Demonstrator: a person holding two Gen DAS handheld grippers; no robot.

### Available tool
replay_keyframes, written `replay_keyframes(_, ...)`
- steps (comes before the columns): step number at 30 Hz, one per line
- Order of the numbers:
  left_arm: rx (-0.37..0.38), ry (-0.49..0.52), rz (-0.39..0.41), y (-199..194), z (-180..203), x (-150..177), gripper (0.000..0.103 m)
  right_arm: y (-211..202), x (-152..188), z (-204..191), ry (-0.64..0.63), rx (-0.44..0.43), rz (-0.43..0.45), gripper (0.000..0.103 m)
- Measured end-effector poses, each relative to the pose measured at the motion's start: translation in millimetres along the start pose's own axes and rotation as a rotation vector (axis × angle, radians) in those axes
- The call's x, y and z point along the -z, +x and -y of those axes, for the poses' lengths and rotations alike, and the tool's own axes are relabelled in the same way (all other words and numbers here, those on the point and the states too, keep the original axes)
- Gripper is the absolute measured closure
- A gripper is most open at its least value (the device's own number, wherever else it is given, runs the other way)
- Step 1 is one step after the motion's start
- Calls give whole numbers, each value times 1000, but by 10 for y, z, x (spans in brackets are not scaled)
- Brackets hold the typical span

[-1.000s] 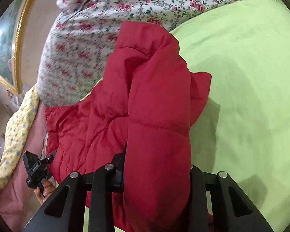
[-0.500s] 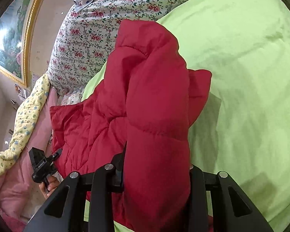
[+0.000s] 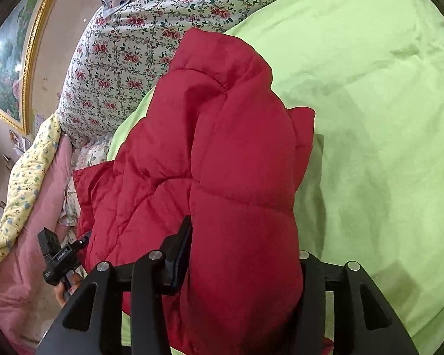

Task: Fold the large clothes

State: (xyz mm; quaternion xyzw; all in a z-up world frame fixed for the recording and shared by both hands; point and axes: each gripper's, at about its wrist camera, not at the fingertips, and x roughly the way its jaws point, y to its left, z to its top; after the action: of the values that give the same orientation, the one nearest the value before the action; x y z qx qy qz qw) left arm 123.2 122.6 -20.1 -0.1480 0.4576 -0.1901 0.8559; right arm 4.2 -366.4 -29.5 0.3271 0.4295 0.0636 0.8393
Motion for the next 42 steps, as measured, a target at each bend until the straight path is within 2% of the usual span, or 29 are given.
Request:
replay_keyframes(5, -49, 15, 22, 37, 103, -28, 48, 5, 26, 46, 3, 14, 9, 54)
replay_keyframes(6, -63, 24, 21, 54, 124, -38, 48, 5, 25, 51, 10, 17, 9, 51)
replay_keyframes(8, -93, 35, 18, 52, 142, -58, 41, -28, 30, 51, 7, 40, 12, 46)
replay_keyframes(10, -129, 34, 22, 12, 146, -70, 29, -83, 23, -12, -19, 88, 21, 40)
replay_keyframes(11, -141, 35, 29, -27, 144, -71, 27, -127, 17, -74, -46, 122, 32, 39)
replay_keyframes(12, -153, 35, 34, -53, 147, -73, 23, -168, 8, -112, -68, 147, 46, 32)
replay_keyframes(13, -177, 36, 49, -101, 144, -69, 20, -235, -6, -167, -100, 190, 77, 24)
replay_keyframes(16, -241, 47, 120, -266, 189, -70, 19, -380, -48, -295, -174, 278, 152, 18)
replay_keyframes(19, -298, 62, 182, -377, 270, -83, 19, -409, -107, -390, -216, 309, 182, 11)
replay_keyframes(21, -287, 74, 199, -402, 318, -113, 19, -356, -155, -478, -252, 322, 182, 9)
replay_keyframes(25, -236, 107, 123, -195, 365, -183, 18, -166, -236, -604, -309, 346, 156, 8)
replay_keyframes(29, -240, 162, 55, 92, 461, -209, 18, 44, -294, -682, -330, 371, 114, 8)
replay_keyframes(30, -244, 176, 56, 115, 501, -195, 25, 102, -302, -701, -337, 371, 104, 8)
replay_keyframes(31, -247, 197, 56, 146, 539, -179, 39, 138, -298, -730, -350, 378, 99, 11)
replay_keyframes(32, -253, 210, 54, 162, 556, -169, 45, 165, -291, -763, -367, 388, 99, 16)
replay_keyframes(33, -255, 220, 54, 169, 565, -165, 54, 187, -278, -789, -383, 407, 98, 31)
replay_keyframes(34, -247, 228, 54, 171, 573, -166, 64, 210, -262, -807, -396, 435, 97, 52)
replay_keyframes(35, -244, 236, 55, 160, 588, -166, 69, 220, -252, -810, -402, 464, 106, 63)
replay_keyframes(36, -247, 248, 61, 148, 601, -173, 78, 221, -254, -805, -404, 484, 111, 81)
replay_keyframes(39, -215, 256, 73, 109, 636, -213, 85, 150, -265, -753, -388, 458, 125, 91)
replay_keyframes(42, -175, 254, 106, 42, 713, -344, 87, 11, -283, -744, -372, 429, 170, 93)
